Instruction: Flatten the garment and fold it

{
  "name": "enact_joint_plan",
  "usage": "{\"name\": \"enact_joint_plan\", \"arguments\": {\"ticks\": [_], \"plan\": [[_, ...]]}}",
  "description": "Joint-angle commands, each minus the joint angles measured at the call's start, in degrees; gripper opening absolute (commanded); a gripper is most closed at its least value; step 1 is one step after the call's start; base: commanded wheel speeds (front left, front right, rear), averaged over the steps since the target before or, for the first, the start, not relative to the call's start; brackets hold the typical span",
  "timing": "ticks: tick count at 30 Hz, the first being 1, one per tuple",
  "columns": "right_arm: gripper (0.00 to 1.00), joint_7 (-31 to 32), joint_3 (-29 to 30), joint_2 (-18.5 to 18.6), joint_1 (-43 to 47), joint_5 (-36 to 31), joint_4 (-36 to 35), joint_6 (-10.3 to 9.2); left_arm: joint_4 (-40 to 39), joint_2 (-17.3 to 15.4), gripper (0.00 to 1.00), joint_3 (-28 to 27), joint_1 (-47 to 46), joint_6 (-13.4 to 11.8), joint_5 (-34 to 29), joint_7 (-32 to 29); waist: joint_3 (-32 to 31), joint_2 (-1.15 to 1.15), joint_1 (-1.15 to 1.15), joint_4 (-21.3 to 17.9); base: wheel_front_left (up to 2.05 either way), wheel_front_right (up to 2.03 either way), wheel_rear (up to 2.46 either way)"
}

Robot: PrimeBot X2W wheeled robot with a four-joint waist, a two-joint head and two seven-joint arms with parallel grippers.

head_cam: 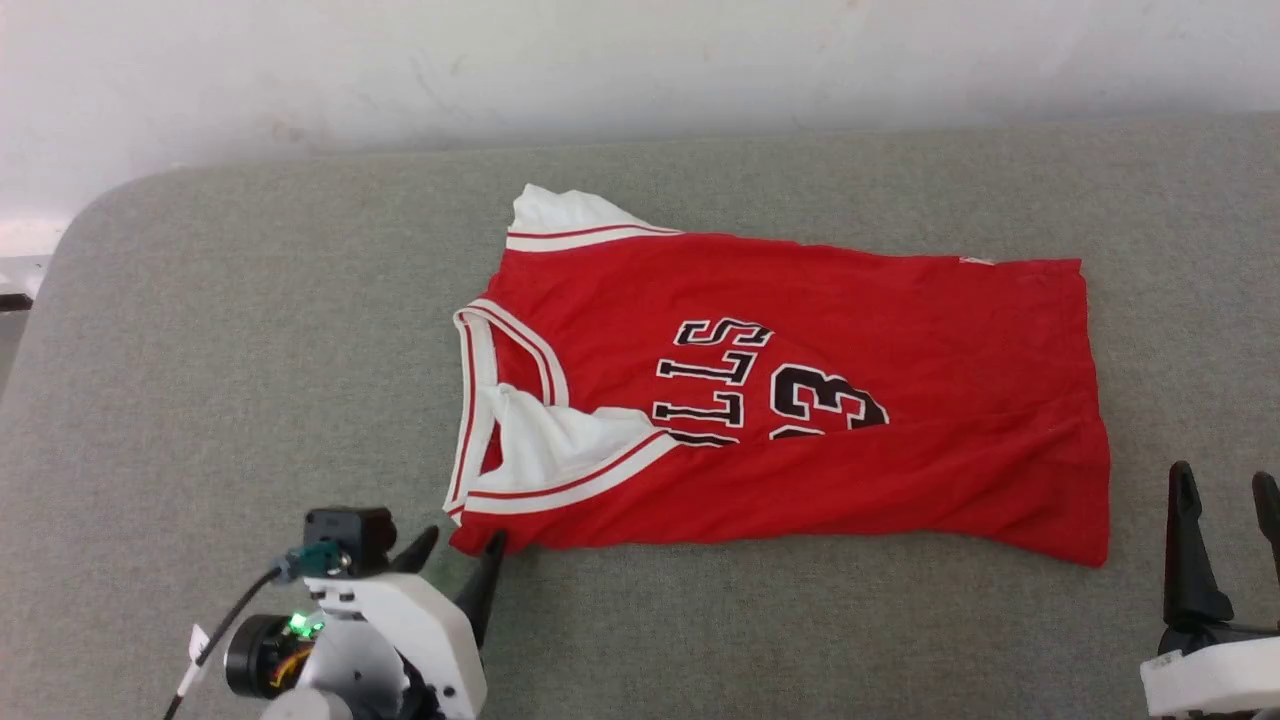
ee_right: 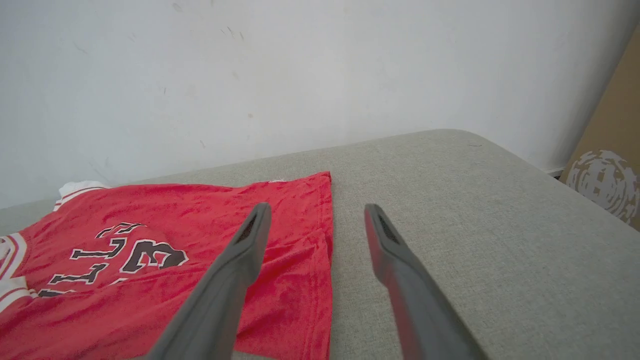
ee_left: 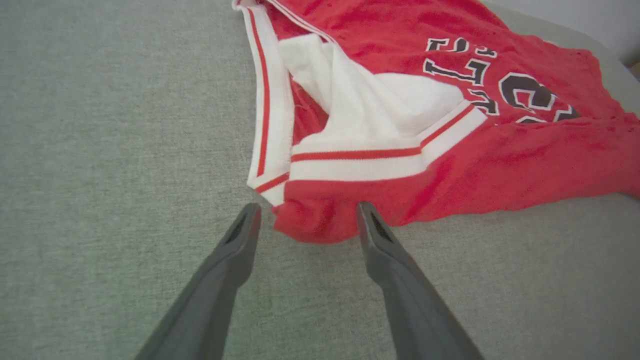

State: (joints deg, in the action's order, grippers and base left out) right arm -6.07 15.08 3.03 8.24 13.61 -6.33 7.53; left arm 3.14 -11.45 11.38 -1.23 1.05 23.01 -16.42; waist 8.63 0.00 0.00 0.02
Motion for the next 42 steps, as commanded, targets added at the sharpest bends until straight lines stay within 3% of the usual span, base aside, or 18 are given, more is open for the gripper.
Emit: {"name": "enact_joint_plan", "arguments": {"ticks": [1, 10, 14, 15, 22, 34, 42], "plan": [[1.0, 0.04, -0.03, -0.14, -0.04, 0.06, 0.07, -0.04, 1.09, -0.37, 1.0, -0.48, -1.6, -0.67, -0.01, -0.7, 0.69, 0.0, 0.0, -0.68, 0.0, 0.0, 0.0], [1.0, 0.86, 0.17, -0.15, -0.56, -0.64, -0.48, -0.04, 9.78, -1.14, 1.0, -0.89, -6.2, -3.06, 0.32, -7.22, 2.91, 0.0, 0.0, -2.77, 0.0, 0.0, 0.0], [1.0, 1.06, 0.08, -0.15, -0.69, -0.73, -0.67, -0.04, 11.86, -1.85, 1.0, 0.12, -7.6, -2.59, 0.26, -10.19, 3.53, 0.0, 0.0, -3.27, 0.0, 0.0, 0.0], [1.0, 1.18, 0.0, -0.15, -0.74, -0.84, -0.7, -0.04, 12.04, -1.9, 0.0, 0.17, -7.78, -2.5, 0.37, -10.38, 3.6, 0.0, 0.0, -3.37, 0.0, 0.0, 0.0], [1.0, 5.94, -2.17, -0.15, -2.13, -1.35, -2.04, -0.04, 11.0, -1.32, 0.0, -0.13, -6.99, -1.99, 2.09, -9.58, 3.89, 0.0, 0.0, -3.54, 0.0, 0.0, 0.0], [1.0, 33.74, 0.85, 0.68, -8.25, 0.7, 2.49, -0.04, 5.43, -0.81, 0.0, 0.32, -6.41, -2.09, 2.88, -8.46, 6.77, 0.0, 0.0, -1.52, 0.0, 0.0, 0.0], [1.0, 40.41, 0.48, 2.45, -12.11, 0.99, 6.52, -0.04, 4.41, -0.7, 0.0, 0.94, -7.91, -1.94, 2.99, -8.44, 9.36, 0.0, 0.0, -0.11, 0.0, 0.0, 0.0]]}}
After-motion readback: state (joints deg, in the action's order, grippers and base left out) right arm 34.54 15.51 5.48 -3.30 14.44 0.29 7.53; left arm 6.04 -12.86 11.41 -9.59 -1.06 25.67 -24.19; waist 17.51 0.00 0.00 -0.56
